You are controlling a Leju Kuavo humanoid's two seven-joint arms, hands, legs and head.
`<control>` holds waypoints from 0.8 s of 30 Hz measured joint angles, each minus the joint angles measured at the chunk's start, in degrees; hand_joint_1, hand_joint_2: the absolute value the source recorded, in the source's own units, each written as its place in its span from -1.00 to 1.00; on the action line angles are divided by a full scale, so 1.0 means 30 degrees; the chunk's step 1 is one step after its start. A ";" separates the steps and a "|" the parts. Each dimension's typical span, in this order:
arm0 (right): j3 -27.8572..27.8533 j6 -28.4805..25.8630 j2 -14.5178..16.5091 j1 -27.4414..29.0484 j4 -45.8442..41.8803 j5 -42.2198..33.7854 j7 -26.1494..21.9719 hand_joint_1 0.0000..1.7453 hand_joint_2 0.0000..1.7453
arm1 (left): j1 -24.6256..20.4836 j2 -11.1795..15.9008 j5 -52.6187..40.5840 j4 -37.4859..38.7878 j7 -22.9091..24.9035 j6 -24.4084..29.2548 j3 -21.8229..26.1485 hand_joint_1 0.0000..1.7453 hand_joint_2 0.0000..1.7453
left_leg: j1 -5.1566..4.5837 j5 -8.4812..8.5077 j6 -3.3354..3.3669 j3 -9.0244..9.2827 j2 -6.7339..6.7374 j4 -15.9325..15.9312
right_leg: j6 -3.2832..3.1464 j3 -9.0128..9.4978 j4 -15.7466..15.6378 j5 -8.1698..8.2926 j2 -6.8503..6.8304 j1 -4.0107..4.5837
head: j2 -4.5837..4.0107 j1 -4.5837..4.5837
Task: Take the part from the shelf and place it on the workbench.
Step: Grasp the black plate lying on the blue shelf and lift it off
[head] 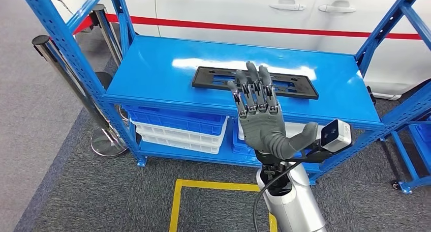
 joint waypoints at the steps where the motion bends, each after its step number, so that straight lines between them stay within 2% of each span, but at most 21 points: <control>1: 0.0002 0.0009 0.0000 0.0039 -0.0064 -0.0002 0.0000 -1.00 -1.00 | 0.0015 0.0000 -0.0002 0.0000 0.0000 0.0000 -0.0004 -1.00 -1.00 | -0.0016 0.0017 0.0098 -0.0011 0.0134 -0.0021 | 0.0042 -0.0466 0.1002 -0.0561 -0.0227 0.0008 | 0.0002 0.0027; 3: 0.0002 -0.0040 0.0000 0.0167 -0.0135 -0.0006 0.0015 -1.00 -1.00 | 0.0038 0.0000 -0.0005 0.0000 0.0000 0.0021 -0.0007 -1.00 -1.00 | -0.0118 0.0001 0.0203 -0.0048 0.0330 -0.0020 | 0.0082 -0.1719 0.3597 -0.1724 -0.0446 0.0029 | 0.0002 0.0053; 4: 0.0002 -0.0100 0.0000 0.0259 -0.0146 -0.0004 0.0033 -1.00 -1.00 | 0.0045 0.0002 -0.0011 0.0000 0.0000 0.0029 -0.0009 -1.00 -1.00 | -0.0178 -0.0011 0.0226 -0.0051 0.0404 -0.0018 | 0.0061 -0.2165 0.4496 -0.1969 -0.0475 0.0032 | 0.0002 0.0054; 5: 0.0000 -0.0162 0.0000 0.0343 -0.0157 0.0000 0.0064 -1.00 -1.00 | 0.0046 0.0004 -0.0014 0.0000 0.0000 0.0035 -0.0011 -1.00 -1.00 | -0.0244 -0.0020 0.0243 -0.0042 0.0453 -0.0017 | -0.0010 -0.2258 0.4664 -0.1824 -0.0490 0.0057 | 0.0002 0.0054; 6: 0.0000 -0.0223 0.0000 0.0400 -0.0191 0.0013 0.0106 -1.00 -1.00 | 0.0038 0.0004 -0.0020 0.0000 0.0002 0.0040 -0.0015 -1.00 -1.00 | -0.0313 -0.0026 0.0252 -0.0018 0.0492 -0.0017 | -0.0139 -0.1946 0.4032 -0.1330 -0.0502 0.0108 | 0.0002 0.0054; 7: 0.0000 -0.0282 0.0000 0.0430 -0.0253 0.0033 0.0142 -1.00 -1.00 | 0.0024 0.0002 -0.0029 0.0002 0.0007 0.0040 -0.0020 -1.00 -1.00 | -0.0380 -0.0035 0.0264 0.0018 0.0512 -0.0020 | -0.0345 -0.1309 0.2777 -0.0638 -0.0525 0.0201 | 0.0002 0.0054; 9: 0.0000 -0.0426 0.0002 0.0441 -0.0423 0.0093 0.0200 -1.00 -1.00 | 0.0006 -0.0058 -0.0040 0.0005 0.0035 0.0038 -0.0033 -1.00 -1.00 | -0.0456 -0.0048 0.0257 0.0056 0.0531 -0.0029 | -0.0858 -0.0027 0.0231 0.0270 -0.0729 0.0456 | 0.0002 0.0007; 10: 0.0000 -0.0496 0.0004 0.0440 -0.0487 0.0135 0.0217 -1.00 -1.00 | -0.0005 -0.0084 -0.0045 0.0007 0.0071 0.0044 -0.0038 -1.00 -1.00 | -0.0446 -0.0045 0.0215 0.0049 0.0548 -0.0041 | -0.1039 0.0304 -0.0478 0.0424 -0.0820 0.0583 | 0.0002 0.0009; 11: 0.0000 -0.0549 0.0005 0.0448 -0.0538 0.0195 0.0231 -1.00 -1.00 | -0.0011 -0.0109 -0.0047 0.0005 0.0117 0.0046 -0.0042 -1.00 -1.00 | -0.0415 -0.0053 0.0143 0.0038 0.0574 -0.0067 | -0.1141 0.0387 -0.0733 0.0379 -0.0889 0.0670 | 0.0002 0.0020; 12: -0.0002 -0.0581 0.0007 0.0455 -0.0585 0.0276 0.0242 -1.00 -1.00 | -0.0029 -0.0109 -0.0051 0.0004 0.0164 0.0046 -0.0047 -1.00 -1.00 | -0.0406 -0.0072 0.0048 0.0053 0.0615 -0.0120 | -0.1173 0.0386 -0.0846 0.0395 -0.0872 0.0716 | 0.0002 0.0047; 14: -0.0006 -0.0654 0.0033 0.0492 -0.0736 0.0486 0.0259 -1.00 -1.00 | -0.0028 -0.0120 -0.0071 0.0004 0.0266 0.0040 -0.0058 -1.00 -1.00 | -0.0393 -0.0202 -0.0157 0.0079 0.0630 -0.0049 | -0.1164 0.0622 -0.1224 0.0466 -0.0794 0.0560 | 0.0002 0.0087; 15: -0.0008 -0.0711 0.0058 0.0499 -0.0802 0.0581 0.0260 -1.00 -1.00 | -0.0025 -0.0124 -0.0089 0.0005 0.0301 0.0040 -0.0066 -1.00 -1.00 | -0.0403 -0.0437 -0.0250 -0.0065 0.0578 0.0343 | -0.1164 0.0790 -0.1431 0.0511 -0.0765 0.0467 | 0.0002 0.0078; 16: -0.0009 -0.0773 0.0086 0.0516 -0.0844 0.0658 0.0262 -1.00 -1.00 | -0.0018 -0.0120 -0.0109 0.0007 0.0328 0.0044 -0.0073 -1.00 -1.00 | -0.0391 -0.0840 -0.0343 -0.0438 0.0504 0.1151 | -0.1142 0.0953 -0.1575 0.0555 -0.0744 0.0378 | 0.0000 0.0069; 18: -0.0013 -0.0854 0.0115 0.0587 -0.0858 0.0783 0.0262 -1.00 -1.00 | 0.0001 -0.0106 -0.0144 0.0007 0.0348 0.0055 -0.0108 -1.00 -1.00 | -0.0312 -0.1880 -0.0530 -0.1738 0.0414 0.3614 | -0.1162 0.1087 -0.1582 0.0456 -0.0685 0.0378 | -0.0002 0.0058; 19: -0.0015 -0.0872 0.0117 0.0647 -0.0858 0.0842 0.0268 -1.00 -1.00 | 0.0020 -0.0095 -0.0155 0.0009 0.0352 0.0066 -0.0131 -1.00 -1.00 | -0.0264 -0.2136 -0.0618 -0.2343 0.0413 0.4616 | -0.1147 0.1135 -0.1539 0.0373 -0.0638 0.0369 | -0.0002 0.0058; 20: -0.0015 -0.0894 0.0117 0.0700 -0.0858 0.0916 0.0273 -1.00 -1.00 | 0.0042 -0.0077 -0.0164 0.0011 0.0353 0.0078 -0.0153 -1.00 -1.00 | -0.0216 -0.2021 -0.0693 -0.2669 0.0416 0.5011 | -0.1116 0.1199 -0.1484 0.0272 -0.0581 0.0353 | 0.0000 0.0060; 21: -0.0015 -0.0929 0.0117 0.0729 -0.0858 0.1002 0.0277 -1.00 -1.00 | 0.0059 -0.0057 -0.0171 0.0013 0.0355 0.0089 -0.0168 -1.00 -1.00 | -0.0171 -0.1503 -0.0751 -0.2600 0.0419 0.4620 | -0.1061 0.1289 -0.1412 0.0147 -0.0522 0.0323 | -0.0002 0.0058; 23: -0.0015 -0.1018 0.0115 0.0749 -0.0856 0.1188 0.0260 -1.00 -1.00 | 0.0078 -0.0015 -0.0186 0.0016 0.0352 0.0087 -0.0182 -1.00 -1.00 | -0.0082 -0.0072 -0.0826 -0.1645 0.0409 0.2349 | -0.0887 0.1513 -0.1221 -0.0185 -0.0433 0.0252 | 0.0000 0.0064; 24: -0.0015 -0.1060 0.0113 0.0740 -0.0853 0.1257 0.0244 -1.00 -1.00 | 0.0081 -0.0004 -0.0191 0.0029 0.0348 0.0073 -0.0189 -1.00 -1.00 | -0.0071 0.0339 -0.0797 -0.1133 0.0384 0.1231 | -0.0764 0.1577 -0.1085 -0.0365 -0.0388 0.0256 | 0.0000 0.0051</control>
